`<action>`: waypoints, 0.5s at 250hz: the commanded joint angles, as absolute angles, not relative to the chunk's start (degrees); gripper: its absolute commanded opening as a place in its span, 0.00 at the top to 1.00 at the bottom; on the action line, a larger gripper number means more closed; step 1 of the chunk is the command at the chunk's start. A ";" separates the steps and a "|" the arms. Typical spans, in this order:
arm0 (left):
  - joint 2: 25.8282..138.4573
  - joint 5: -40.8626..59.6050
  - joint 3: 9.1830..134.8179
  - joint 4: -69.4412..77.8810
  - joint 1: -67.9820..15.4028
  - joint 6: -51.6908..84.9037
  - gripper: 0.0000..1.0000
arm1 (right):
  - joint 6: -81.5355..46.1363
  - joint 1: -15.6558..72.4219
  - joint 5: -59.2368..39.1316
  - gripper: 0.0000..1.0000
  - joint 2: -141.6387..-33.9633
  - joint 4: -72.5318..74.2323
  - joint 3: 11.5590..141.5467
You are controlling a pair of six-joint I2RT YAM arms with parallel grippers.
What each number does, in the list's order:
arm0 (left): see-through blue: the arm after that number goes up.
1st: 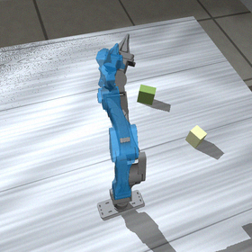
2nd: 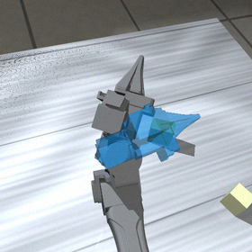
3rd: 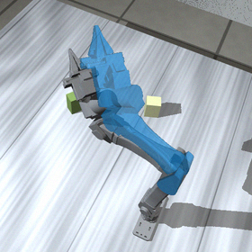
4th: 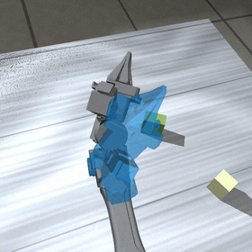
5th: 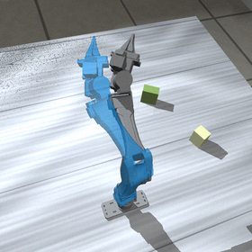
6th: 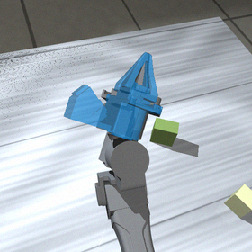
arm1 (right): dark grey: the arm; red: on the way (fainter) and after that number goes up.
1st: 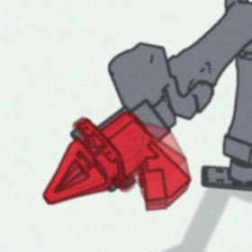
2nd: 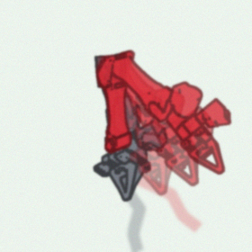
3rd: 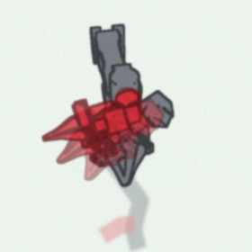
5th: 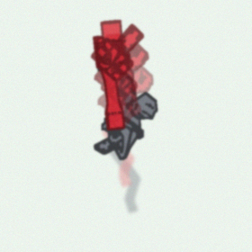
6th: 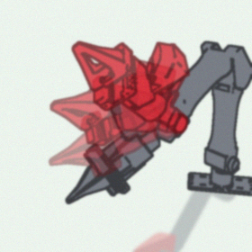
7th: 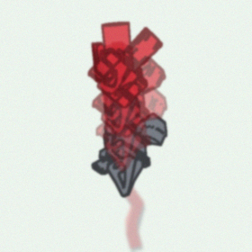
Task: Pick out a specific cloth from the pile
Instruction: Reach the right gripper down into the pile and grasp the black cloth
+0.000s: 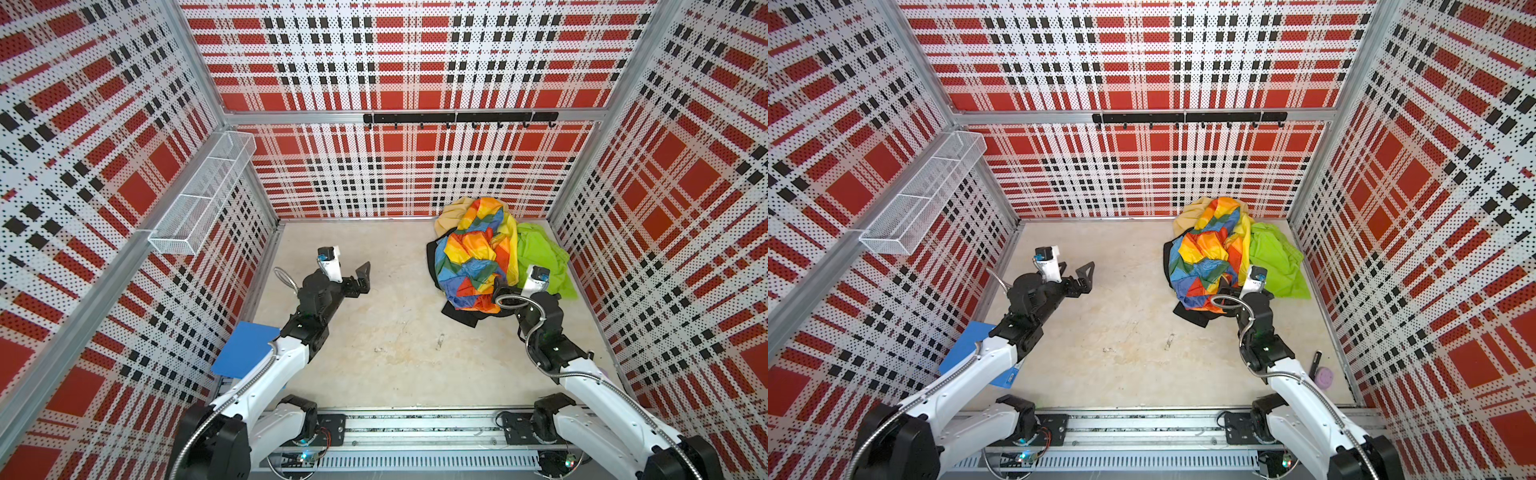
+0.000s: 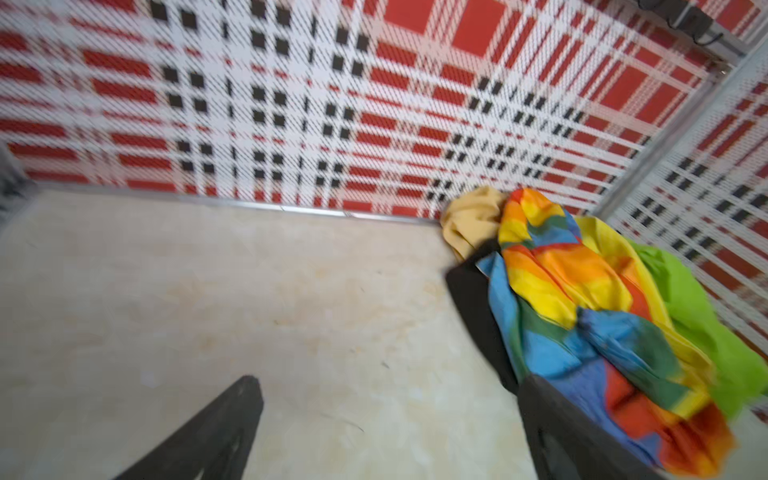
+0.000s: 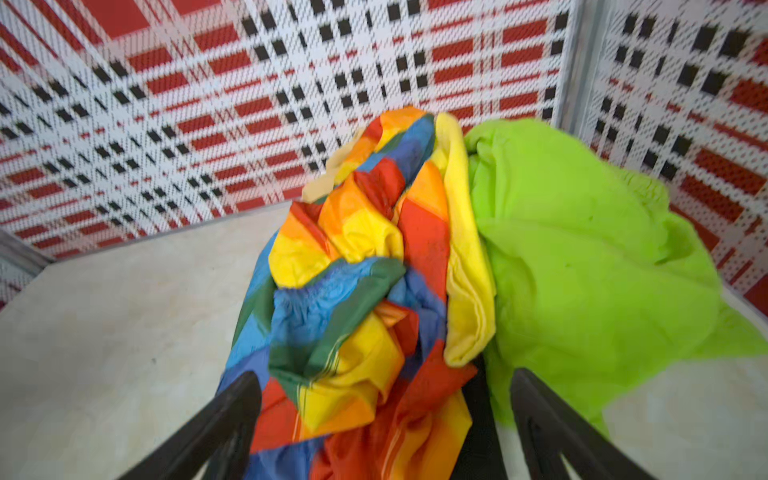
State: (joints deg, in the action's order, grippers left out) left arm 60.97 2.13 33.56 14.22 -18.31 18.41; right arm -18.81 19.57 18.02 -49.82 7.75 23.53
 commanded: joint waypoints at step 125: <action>56.60 16.09 25.32 10.77 -11.15 34.81 0.01 | -35.58 27.19 9.52 0.23 -51.28 -0.56 18.46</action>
State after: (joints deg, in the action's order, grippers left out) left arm 58.28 14.39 24.38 8.32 -11.64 34.94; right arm -32.27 26.06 12.01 -48.97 -4.54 18.59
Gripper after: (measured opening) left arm 0.991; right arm 0.788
